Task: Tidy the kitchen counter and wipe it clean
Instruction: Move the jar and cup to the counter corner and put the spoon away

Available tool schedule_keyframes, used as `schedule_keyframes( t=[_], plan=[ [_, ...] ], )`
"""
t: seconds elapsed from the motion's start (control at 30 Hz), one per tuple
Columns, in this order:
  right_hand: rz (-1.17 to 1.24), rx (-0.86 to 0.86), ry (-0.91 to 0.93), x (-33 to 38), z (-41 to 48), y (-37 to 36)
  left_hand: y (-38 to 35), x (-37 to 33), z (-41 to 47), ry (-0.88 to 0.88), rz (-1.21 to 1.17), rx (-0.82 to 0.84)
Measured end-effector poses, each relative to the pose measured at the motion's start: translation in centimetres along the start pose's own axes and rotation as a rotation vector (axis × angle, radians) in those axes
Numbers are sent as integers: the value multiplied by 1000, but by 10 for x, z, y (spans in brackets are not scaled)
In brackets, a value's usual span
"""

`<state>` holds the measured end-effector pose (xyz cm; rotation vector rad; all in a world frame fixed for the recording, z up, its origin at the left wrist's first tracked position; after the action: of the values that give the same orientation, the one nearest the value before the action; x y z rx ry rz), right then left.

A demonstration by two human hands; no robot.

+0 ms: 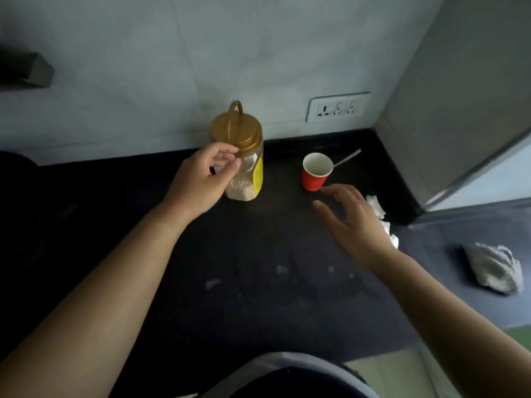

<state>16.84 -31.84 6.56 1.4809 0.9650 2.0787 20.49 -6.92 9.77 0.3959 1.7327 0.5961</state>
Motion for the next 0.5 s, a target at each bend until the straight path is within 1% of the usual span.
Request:
schedule_keyframes(
  t=[0.17, 0.23, 0.37, 0.5],
  plan=[
    [-70, 94, 24, -40, 72, -2, 12, -18, 54, 52, 36, -192],
    [-126, 154, 20, -56, 94, -8, 11, -22, 73, 65, 58, -233],
    [-258, 299, 29, -80, 128, -28, -1, -25, 103, 128, 59, -213],
    [-378, 369, 32, -96, 152, -43, -16, -21, 124, 185, 43, -161]
  ],
)
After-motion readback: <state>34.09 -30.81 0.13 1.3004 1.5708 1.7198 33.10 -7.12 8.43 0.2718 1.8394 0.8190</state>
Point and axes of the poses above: each hand's wrist, its own z-axis towards the middle knuckle, its own y-axis out of the back of the hand, x = y × z, the point moved 5 cm from there along z, towards the middle knuckle, and after that the axes turned 15 degrees about y, right-handed, at the moved point
